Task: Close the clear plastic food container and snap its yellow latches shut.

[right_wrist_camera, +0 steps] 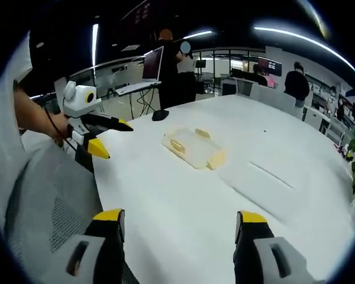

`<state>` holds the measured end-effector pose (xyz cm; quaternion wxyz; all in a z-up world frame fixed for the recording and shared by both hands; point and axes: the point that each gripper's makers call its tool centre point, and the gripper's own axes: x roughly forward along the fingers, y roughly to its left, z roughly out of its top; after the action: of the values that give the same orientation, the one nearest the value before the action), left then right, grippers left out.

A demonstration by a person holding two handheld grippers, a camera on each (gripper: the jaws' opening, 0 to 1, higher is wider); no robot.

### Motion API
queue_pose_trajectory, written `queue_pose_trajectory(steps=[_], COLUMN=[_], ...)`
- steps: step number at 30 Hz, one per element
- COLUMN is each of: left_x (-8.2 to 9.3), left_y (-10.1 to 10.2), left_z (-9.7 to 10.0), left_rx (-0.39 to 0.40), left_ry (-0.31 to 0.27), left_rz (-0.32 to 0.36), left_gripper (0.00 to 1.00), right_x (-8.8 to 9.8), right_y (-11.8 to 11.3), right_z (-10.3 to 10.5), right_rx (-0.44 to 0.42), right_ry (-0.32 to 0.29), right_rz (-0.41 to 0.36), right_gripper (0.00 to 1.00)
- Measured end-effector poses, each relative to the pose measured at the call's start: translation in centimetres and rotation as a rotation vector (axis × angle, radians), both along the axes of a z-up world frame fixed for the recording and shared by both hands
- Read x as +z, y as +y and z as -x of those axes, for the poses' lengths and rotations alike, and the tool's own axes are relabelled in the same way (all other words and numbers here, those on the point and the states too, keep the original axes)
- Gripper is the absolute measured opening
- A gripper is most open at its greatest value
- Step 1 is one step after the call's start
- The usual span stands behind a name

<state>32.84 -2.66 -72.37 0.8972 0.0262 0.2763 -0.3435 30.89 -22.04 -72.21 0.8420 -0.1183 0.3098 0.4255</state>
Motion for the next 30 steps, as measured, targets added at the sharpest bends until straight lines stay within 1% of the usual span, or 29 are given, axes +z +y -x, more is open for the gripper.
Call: queue_pose_trajectory(steps=[3,7,11,16,18,20,24,30], left_x=[-0.1,0.1,0.2,0.0,0.0,0.0,-0.1,-0.2], left_y=[0.1,0.4,0.6,0.8,0.8,0.9,1.1,1.6], left_z=[-0.3,-1.0,-1.8,-2.4,-2.7,-2.9,-3.2,-3.9], left_rx=[-0.004,-0.001,0.004,-0.008,-0.013,-0.021,-0.036,-0.040], left_ry=[-0.002,-0.008,-0.011,-0.008,-0.008,-0.008,-0.007,-0.010], left_rz=[-0.011,-0.011,-0.011,-0.016,-0.017,-0.019,-0.033,-0.054], left_gripper=[0.84,0.84,0.84,0.83,0.83,0.83,0.82,0.82], right_x=[-0.3,0.1,-0.1,0.2,0.1,0.2,0.0,0.2], right_y=[0.4,1.1,1.5,1.8,1.7,1.8,2.0,2.2], right_z=[-0.4,-1.1,-1.9,-2.7,-3.0,-3.3,-3.8,-4.6], right_rx=[0.015,0.018,0.026,0.033,0.038,0.040,0.052,0.056], right_ry=[0.001,-0.003,-0.002,-0.005,-0.009,-0.009,-0.010,-0.014], right_rz=[0.013,-0.001,0.000,-0.009,0.004,0.000,0.009,0.009], right_gripper=[0.76,0.76,0.75,0.75,0.74,0.74,0.73,0.71])
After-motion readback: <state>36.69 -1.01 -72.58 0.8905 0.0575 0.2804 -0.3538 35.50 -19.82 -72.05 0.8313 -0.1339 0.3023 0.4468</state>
